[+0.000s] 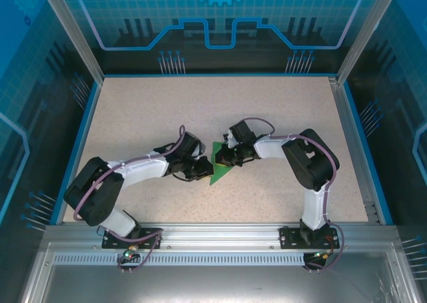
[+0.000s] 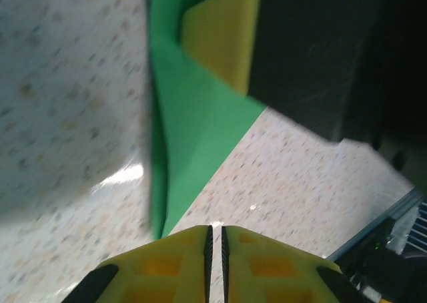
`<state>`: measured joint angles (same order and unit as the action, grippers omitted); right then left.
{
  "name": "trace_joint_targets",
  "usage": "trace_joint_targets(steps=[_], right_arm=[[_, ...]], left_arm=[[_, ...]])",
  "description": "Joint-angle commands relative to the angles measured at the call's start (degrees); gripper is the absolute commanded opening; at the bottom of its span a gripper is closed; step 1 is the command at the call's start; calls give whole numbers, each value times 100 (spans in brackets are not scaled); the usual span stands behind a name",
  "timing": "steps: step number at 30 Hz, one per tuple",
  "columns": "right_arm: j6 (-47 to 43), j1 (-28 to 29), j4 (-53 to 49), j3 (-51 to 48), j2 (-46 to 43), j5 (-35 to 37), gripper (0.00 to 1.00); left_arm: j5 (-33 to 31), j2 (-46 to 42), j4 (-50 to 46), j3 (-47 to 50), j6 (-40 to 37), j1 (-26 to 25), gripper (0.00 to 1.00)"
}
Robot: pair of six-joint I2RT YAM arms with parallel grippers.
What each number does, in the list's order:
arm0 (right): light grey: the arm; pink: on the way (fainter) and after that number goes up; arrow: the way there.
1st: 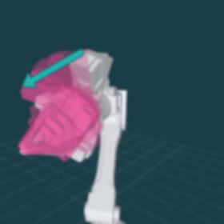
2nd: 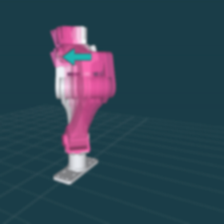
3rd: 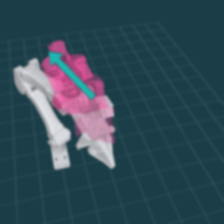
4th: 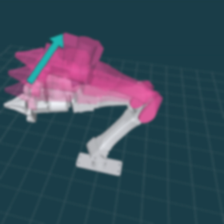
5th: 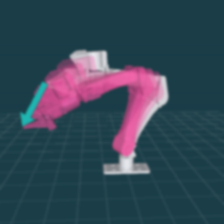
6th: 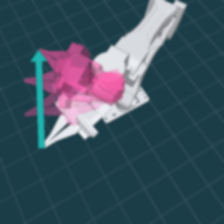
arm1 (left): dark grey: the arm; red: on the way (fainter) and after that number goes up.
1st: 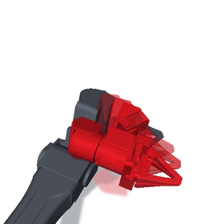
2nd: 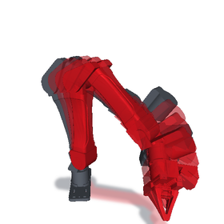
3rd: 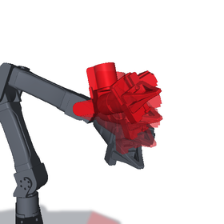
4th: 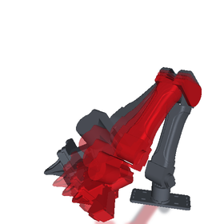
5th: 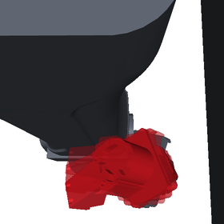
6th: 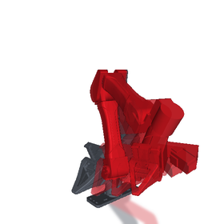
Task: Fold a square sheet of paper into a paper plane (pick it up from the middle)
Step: Fourth fold the wing at the center of the table.
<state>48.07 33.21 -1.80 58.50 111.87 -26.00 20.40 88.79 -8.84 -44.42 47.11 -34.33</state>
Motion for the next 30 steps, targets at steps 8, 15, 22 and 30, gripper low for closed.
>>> trace_joint_targets(steps=[8, 15, 22, 30], right_arm=[[49, -87, -999, -317, 515, 809, 8], [-22, -171, -1049, -205, 366, 771, 8], [-290, -480, -1096, 151, -20, 497, 9], [-479, -438, -1060, 390, -596, 402, 9]], left_arm=[[-186, 849, 858, -197, 575, 14, 14], [-560, 1130, 283, -156, 536, 5, 7], [-636, 1069, 188, 500, 490, -30, 3], [-494, 1183, 158, 399, 186, -82, 2]])
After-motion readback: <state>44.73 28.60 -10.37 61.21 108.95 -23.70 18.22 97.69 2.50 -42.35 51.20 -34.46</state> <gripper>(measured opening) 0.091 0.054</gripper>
